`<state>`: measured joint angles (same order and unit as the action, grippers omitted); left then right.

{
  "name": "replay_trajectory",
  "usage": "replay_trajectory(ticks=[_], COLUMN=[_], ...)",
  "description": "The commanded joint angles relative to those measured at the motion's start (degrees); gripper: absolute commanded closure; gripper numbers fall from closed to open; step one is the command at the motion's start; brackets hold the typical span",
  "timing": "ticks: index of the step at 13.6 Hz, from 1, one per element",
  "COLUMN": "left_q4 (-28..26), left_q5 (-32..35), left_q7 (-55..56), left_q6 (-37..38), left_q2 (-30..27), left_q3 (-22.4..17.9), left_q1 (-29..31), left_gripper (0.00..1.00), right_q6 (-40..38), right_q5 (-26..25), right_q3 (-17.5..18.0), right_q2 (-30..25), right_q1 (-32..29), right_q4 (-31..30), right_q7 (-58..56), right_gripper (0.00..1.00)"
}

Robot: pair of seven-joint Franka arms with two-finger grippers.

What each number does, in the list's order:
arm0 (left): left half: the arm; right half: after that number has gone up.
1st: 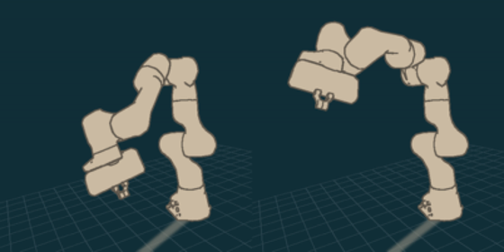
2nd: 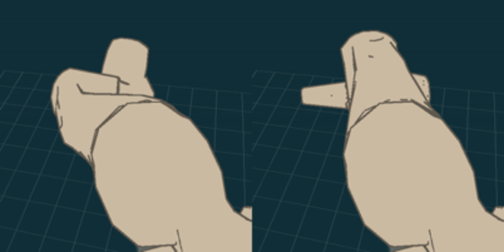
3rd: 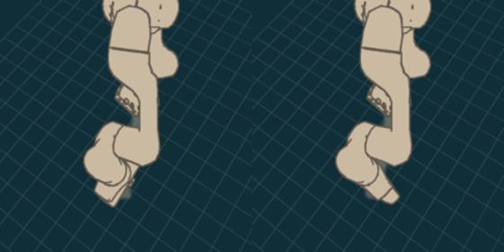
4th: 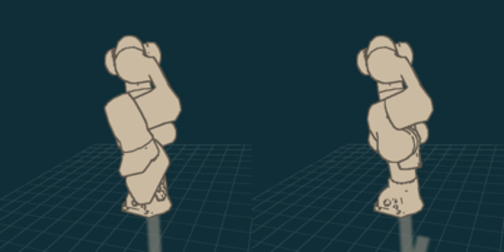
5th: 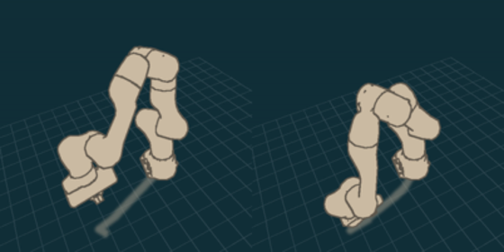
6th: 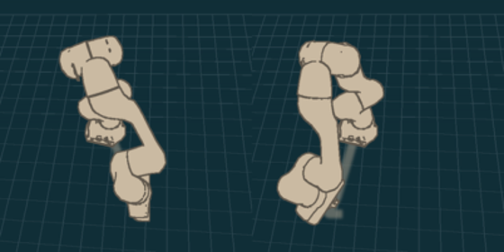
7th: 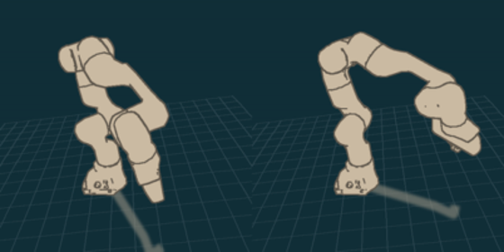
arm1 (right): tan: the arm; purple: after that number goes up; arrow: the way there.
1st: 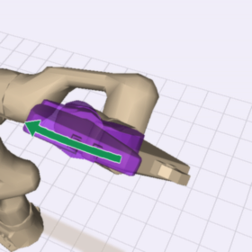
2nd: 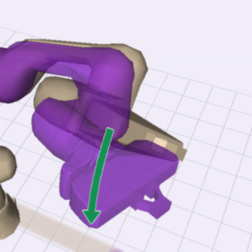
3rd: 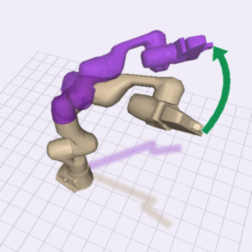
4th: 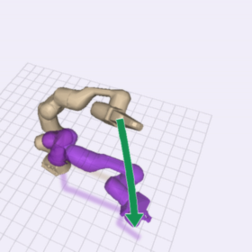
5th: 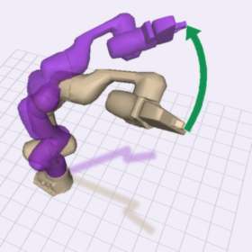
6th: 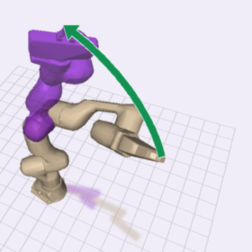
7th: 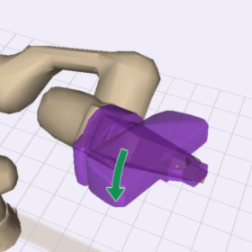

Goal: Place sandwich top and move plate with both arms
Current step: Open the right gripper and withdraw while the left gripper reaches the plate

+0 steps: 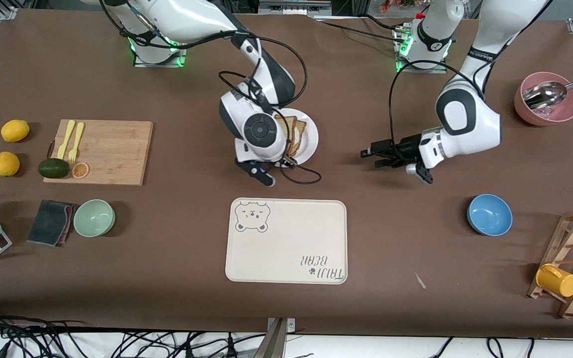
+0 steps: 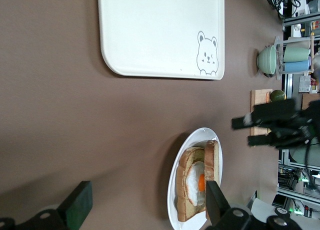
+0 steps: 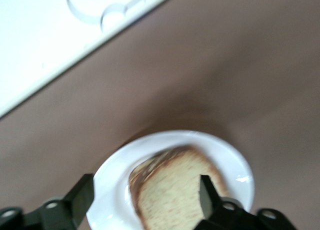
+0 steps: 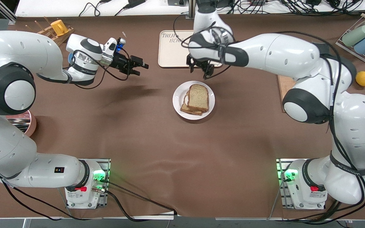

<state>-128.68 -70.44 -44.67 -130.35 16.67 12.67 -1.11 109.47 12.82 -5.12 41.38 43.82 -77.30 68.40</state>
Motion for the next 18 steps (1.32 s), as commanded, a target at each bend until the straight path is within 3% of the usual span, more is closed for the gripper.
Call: replay_trajectory(ticks=[1,3,8,11,14,18], left_q4=[-0.5,-0.6,-0.3,-0.4,-0.3,-0.3], left_q5=[-6.5,-12.7,-16.5,-27.3,-31.3,-33.4], left_q7=[-4.6,-12.1,-14.5,-25.3,-28.7,-29.1], left_q6=[-2.0,-1.9,-2.2,-2.3,-2.3,-2.3], left_q2=[2.0,4.3,7.9,10.6,12.2,12.9], left_q3=[2.5,2.8,3.4,3.8,3.9,3.9], left_q1=[-0.3,-0.2,-2.6,-5.6,-7.5,-9.6], left_gripper=[0.03,0.01,0.01,0.01,0.04,0.07], right_q6=[-7.2,-11.5,-17.1,-20.1,-23.3,-24.6], right_q5=[-0.7,-0.5,0.3,0.4,5.7,7.1], right_q3=[-5.3,-10.5,-23.6,-32.0,-41.7,-47.1], right_q2=[-4.7,-6.8,-8.9,-9.8,-10.0,-10.0], right_q1=[-0.7,-0.7,-0.7,-1.1,-1.2,-2.6], right_q4=[-0.3,-0.3,-0.4,-0.5,-0.5,-0.6], right_q7=[-9.7,-18.7,-41.2,-56.3,-70.2,-78.6], right_gripper=[0.00,0.00,0.00,0.00,0.00,0.00])
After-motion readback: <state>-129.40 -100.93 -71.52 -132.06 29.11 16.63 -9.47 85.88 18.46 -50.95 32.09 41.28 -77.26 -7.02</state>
